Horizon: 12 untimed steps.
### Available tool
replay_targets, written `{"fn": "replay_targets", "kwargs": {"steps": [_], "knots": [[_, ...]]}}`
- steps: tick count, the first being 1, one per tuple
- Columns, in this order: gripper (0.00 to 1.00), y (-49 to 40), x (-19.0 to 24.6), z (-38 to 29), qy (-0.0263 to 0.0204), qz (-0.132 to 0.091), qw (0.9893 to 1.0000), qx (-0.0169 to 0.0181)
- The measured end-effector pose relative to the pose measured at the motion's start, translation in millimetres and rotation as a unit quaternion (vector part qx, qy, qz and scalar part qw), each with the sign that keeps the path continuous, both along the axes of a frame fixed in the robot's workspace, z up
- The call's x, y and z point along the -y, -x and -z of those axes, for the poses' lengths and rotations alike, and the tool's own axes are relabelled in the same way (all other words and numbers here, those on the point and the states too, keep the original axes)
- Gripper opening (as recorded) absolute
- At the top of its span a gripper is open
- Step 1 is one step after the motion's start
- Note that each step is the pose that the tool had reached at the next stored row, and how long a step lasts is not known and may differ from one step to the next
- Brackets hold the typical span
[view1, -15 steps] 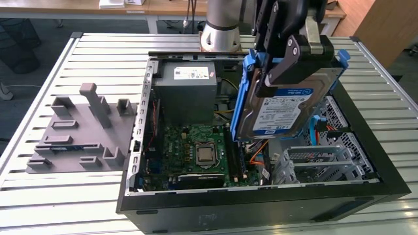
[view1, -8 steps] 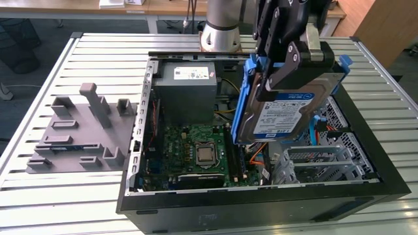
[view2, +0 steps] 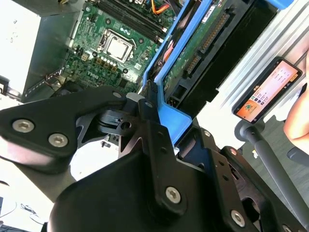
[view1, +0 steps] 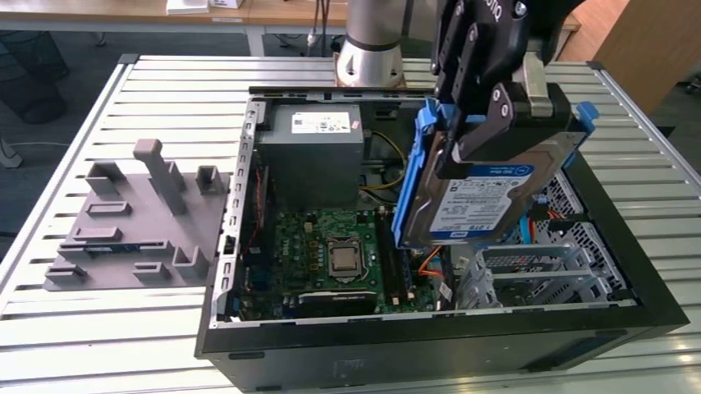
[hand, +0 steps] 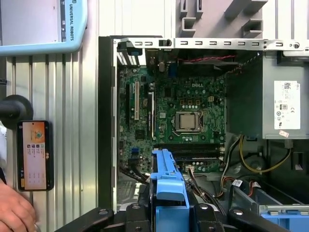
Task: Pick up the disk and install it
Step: 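Insert the disk into the insertion slot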
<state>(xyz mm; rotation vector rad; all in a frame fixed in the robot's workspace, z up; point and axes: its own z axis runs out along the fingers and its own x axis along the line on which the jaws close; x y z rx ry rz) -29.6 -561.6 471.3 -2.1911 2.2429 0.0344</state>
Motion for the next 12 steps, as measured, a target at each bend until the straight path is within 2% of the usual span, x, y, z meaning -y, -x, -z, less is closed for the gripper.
{"fn": "replay_targets", "kwargs": {"steps": [6,7,12], "knots": [[0.36,-11.1,0.8,2.3,0.0,0.001,1.0,0.0],[0.36,-18.4,1.8,5.1,0.0001,0.001,1.0,0.0],[0.36,-22.9,5.4,8.7,0.0,0.002,1.0,0.0]]}}
